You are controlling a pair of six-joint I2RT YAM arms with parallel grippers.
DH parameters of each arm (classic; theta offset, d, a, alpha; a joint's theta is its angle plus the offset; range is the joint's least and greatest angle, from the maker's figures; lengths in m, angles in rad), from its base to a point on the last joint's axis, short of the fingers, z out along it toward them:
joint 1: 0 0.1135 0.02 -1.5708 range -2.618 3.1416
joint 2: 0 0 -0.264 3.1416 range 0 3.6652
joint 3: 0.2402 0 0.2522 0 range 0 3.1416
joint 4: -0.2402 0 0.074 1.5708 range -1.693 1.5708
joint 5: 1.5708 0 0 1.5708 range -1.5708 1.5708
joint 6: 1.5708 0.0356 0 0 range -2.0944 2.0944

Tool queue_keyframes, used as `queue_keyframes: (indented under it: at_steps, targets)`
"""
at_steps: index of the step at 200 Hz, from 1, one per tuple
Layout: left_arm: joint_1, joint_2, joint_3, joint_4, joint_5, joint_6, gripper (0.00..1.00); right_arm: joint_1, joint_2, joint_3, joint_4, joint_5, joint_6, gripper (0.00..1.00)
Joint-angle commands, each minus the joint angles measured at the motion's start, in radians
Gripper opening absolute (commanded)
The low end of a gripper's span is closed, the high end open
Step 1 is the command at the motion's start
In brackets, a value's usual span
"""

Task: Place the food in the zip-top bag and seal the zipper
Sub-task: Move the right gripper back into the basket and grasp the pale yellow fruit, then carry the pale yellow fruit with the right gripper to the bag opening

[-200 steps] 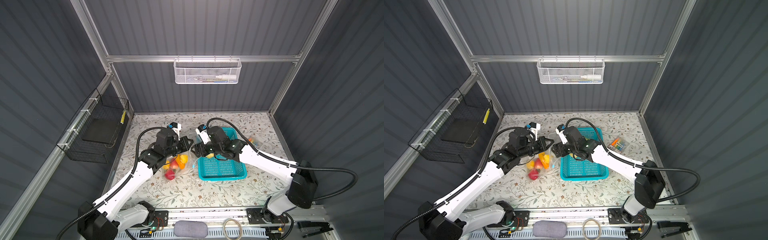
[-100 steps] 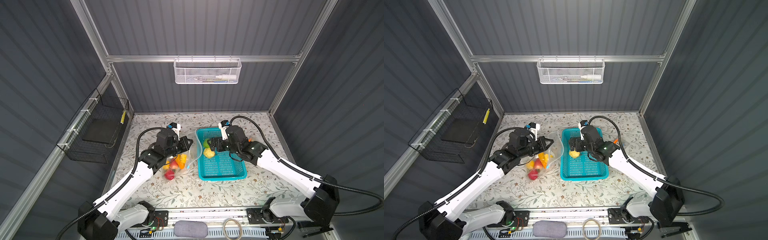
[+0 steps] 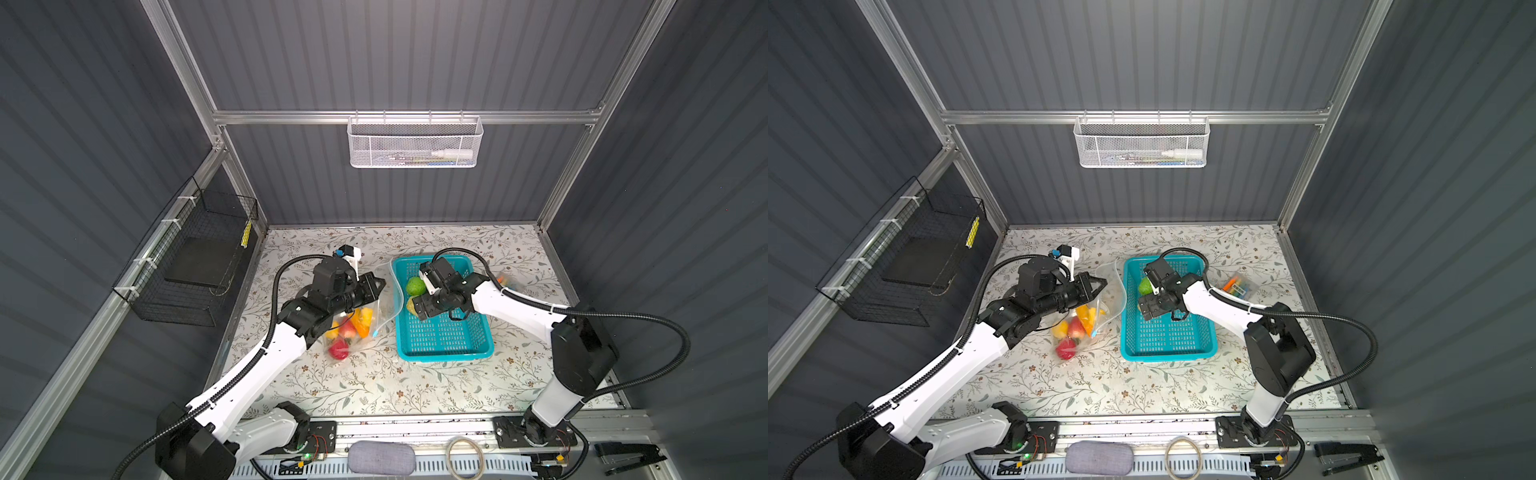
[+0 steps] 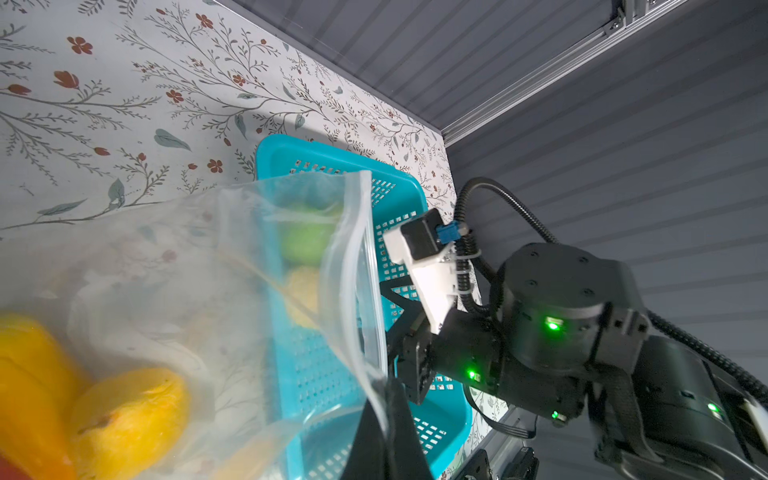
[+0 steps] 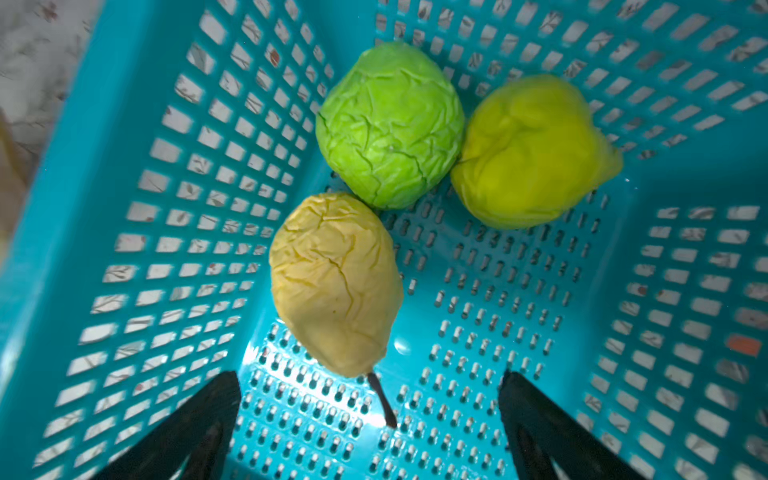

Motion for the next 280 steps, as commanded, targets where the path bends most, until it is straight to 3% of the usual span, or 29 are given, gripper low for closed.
queue_keyframes:
  at_steps: [1, 33, 99, 139, 175, 200, 280]
  targets:
    - [-0.006, -0.010, 0.008, -0.008, -0.010, 0.013, 0.00, -0.001, 0.046, 0.058, -0.038, 0.010, -0.072, 0.99]
    - [-0.005, -0.010, 0.014, -0.021, -0.011, 0.014, 0.00, -0.001, 0.142, 0.127, -0.024, -0.058, -0.069, 0.99]
    - [-0.005, -0.021, 0.012, -0.025, -0.019, 0.007, 0.00, -0.001, 0.280, 0.209, -0.064, -0.031, -0.044, 0.98]
    - [-0.005, -0.010, 0.016, -0.023, -0.012, 0.003, 0.00, -0.001, 0.270, 0.173, -0.036, -0.038, -0.023, 0.89]
    - [-0.005, -0.011, 0.015, -0.022, -0.011, 0.002, 0.00, -0.002, 0.264, 0.170, -0.028, -0.054, -0.015, 0.73]
    - [-0.005, -0.018, 0.013, -0.025, -0.014, 0.001, 0.00, -0.003, 0.236, 0.158, -0.025, -0.055, -0.004, 0.67]
    - [-0.005, -0.013, 0.009, -0.016, -0.010, 0.003, 0.00, -0.028, -0.038, 0.053, -0.057, -0.083, 0.019, 0.65]
